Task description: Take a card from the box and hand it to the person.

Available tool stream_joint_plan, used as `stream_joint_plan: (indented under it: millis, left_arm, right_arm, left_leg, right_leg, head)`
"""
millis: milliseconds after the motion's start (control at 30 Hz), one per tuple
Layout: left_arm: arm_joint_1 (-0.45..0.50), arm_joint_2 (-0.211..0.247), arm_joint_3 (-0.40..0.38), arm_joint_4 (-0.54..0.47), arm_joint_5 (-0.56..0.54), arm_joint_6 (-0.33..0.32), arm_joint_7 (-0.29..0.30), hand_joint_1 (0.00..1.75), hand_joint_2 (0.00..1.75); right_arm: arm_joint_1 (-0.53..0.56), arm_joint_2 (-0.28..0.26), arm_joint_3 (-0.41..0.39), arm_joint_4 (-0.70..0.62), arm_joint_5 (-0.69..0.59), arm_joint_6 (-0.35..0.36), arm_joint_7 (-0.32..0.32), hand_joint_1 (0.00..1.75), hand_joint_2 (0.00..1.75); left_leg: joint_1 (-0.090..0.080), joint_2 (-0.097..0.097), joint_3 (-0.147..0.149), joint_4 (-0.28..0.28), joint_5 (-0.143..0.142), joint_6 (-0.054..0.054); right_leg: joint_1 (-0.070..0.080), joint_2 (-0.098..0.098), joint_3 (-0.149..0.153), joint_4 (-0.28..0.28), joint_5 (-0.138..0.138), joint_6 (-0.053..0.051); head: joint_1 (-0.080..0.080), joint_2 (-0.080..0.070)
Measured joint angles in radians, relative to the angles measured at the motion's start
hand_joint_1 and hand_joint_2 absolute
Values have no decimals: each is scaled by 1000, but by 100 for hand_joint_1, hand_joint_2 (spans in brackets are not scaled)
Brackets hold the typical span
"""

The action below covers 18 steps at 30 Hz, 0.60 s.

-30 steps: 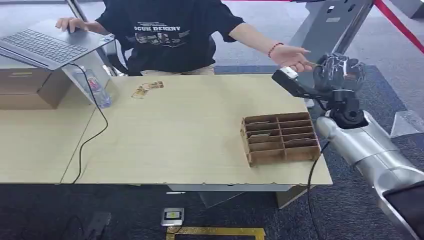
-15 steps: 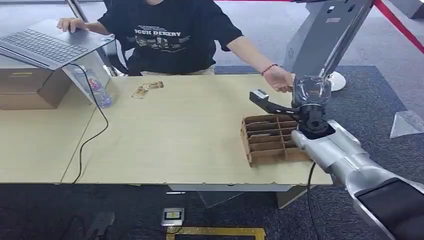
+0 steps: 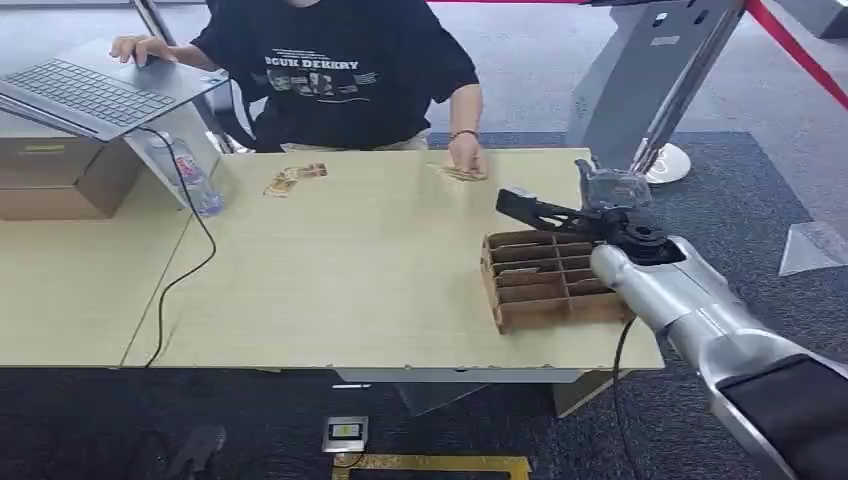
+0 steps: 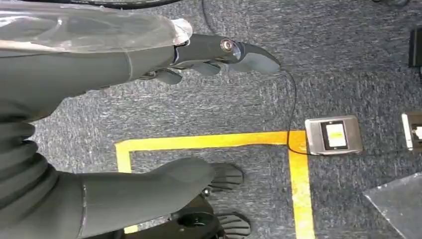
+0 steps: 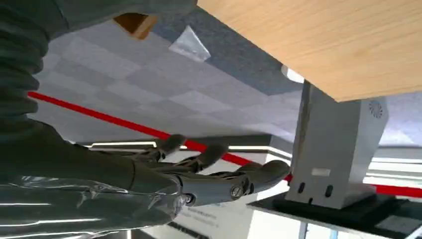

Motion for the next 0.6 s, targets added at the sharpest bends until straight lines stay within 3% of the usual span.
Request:
stream_joint_plan:
  millis: [300,600]
  left_arm:
    - [19,11,0,4,13,0,-19,0,175]
    - [27,19,0,6,16,-3,-20,0,175]
  right_arm:
    - [140,-105,-90,-337,-87,126,82,0,175]
    - [263,-192,-190,-602,-115,185,125,0,175]
  left_leg:
    - [0,0,0,1,0,0]
    - [-1,0,0,1,-1,0]
  right_leg:
    - [0,0,0,-1,0,0]
    - [0,0,0,-1,0,0]
  head:
    - [0,0]
    - [0,0]
